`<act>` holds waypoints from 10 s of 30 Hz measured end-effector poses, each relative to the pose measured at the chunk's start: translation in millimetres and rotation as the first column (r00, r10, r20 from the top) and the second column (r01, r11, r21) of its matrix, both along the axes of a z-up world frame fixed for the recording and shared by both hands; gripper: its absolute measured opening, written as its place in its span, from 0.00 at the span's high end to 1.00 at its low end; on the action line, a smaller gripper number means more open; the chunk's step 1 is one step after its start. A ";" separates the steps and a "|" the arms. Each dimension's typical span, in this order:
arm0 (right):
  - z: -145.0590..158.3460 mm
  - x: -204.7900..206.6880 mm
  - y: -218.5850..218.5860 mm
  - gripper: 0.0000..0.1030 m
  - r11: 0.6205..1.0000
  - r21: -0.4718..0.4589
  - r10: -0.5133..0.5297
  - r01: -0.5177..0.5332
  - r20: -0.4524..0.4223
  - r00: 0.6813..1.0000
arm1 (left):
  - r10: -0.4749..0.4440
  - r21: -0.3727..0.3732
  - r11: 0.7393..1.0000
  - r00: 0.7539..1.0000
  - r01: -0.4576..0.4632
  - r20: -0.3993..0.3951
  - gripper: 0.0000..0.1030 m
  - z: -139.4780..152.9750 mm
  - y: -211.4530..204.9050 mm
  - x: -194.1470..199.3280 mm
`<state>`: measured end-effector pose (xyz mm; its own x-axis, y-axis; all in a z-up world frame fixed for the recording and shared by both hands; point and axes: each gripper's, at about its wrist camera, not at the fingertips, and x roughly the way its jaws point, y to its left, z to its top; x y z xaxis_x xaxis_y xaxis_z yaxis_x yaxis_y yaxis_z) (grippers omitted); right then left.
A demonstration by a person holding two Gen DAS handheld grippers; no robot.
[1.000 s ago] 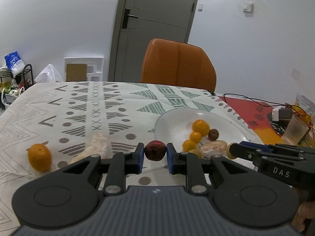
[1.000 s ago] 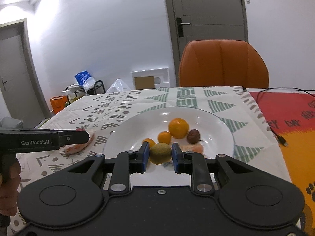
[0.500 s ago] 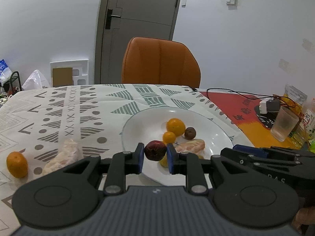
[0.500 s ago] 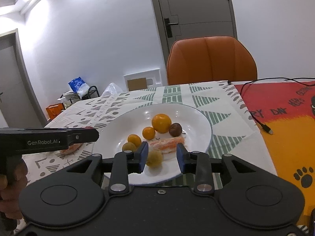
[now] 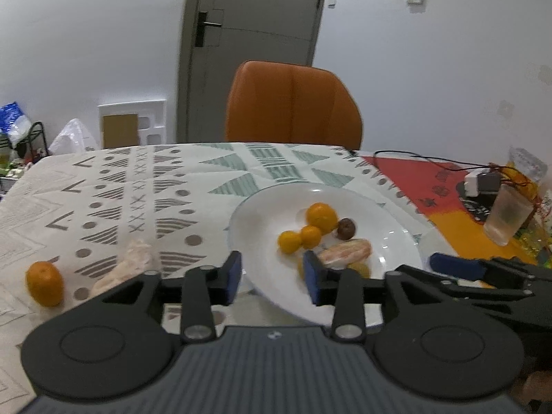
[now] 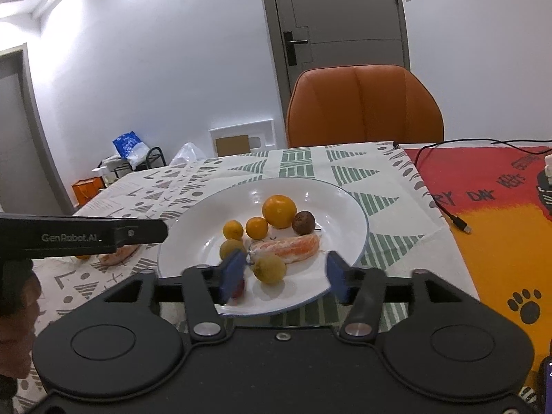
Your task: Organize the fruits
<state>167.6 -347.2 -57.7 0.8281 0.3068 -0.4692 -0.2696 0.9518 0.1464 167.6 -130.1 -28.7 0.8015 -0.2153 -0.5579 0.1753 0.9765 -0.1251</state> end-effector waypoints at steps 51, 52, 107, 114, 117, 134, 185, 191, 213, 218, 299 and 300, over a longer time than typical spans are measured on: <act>11.3 13.0 107.9 0.00 0.962 0.025 0.271 -0.271 0.011 0.963 | 0.294 0.007 0.956 0.956 -0.294 0.003 0.18 -8.4 141.0 -23.2; 11.1 13.9 109.9 0.00 0.961 0.023 0.274 -0.274 0.010 0.962 | 0.295 0.006 0.955 0.955 -0.295 0.001 0.18 -9.6 142.8 -22.6; -15.4 51.5 215.1 0.05 0.888 -0.143 0.423 -0.437 -0.117 0.898 | 0.343 -0.113 0.930 0.936 -0.350 -0.079 0.63 -35.4 205.0 -14.6; -24.8 63.5 226.7 0.08 0.877 -0.183 0.424 -0.445 -0.146 0.894 | 0.369 -0.122 0.919 0.926 -0.376 -0.078 0.63 -36.4 214.9 -19.4; -28.3 65.9 231.8 0.11 0.869 -0.204 0.426 -0.451 -0.154 0.891 | 0.373 -0.126 0.916 0.925 -0.380 -0.078 0.63 -37.2 217.5 -19.6; -9.8 49.9 212.6 0.31 0.888 -0.179 0.411 -0.423 -0.100 0.906 | 0.331 -0.130 0.933 0.942 -0.335 -0.049 0.63 -28.1 200.3 -19.5; 5.8 36.3 21.0 0.31 0.995 -0.063 0.074 -0.075 -0.007 0.997 | 0.025 -0.043 0.999 1.000 -0.026 -0.010 0.63 -10.3 27.9 12.9; 3.1 35.7 5.4 0.31 0.997 -0.052 0.055 -0.055 -0.012 0.998 | -0.002 -0.036 0.999 1.000 0.002 -0.015 0.63 -12.8 11.3 17.0; -3.3 33.3 -14.8 0.31 0.999 -0.026 0.032 -0.033 -0.016 0.999 | -0.002 -0.009 1.000 1.000 0.002 -0.024 0.60 -14.2 -9.1 24.1; -3.9 33.3 -14.5 0.31 0.999 -0.029 0.030 -0.031 -0.019 0.999 | 0.026 -0.012 1.000 0.999 -0.027 -0.029 0.60 -13.5 0.4 21.5; 32.7 -86.1 59.8 0.00 0.990 0.063 0.128 -0.127 -0.014 0.992 | 0.218 0.080 0.973 0.976 -0.216 -0.020 0.05 27.0 107.1 -115.3; 33.7 -88.0 60.4 0.00 0.990 0.061 0.129 -0.128 -0.009 0.992 | 0.217 0.080 0.973 0.976 -0.215 -0.018 0.05 27.4 107.8 -117.4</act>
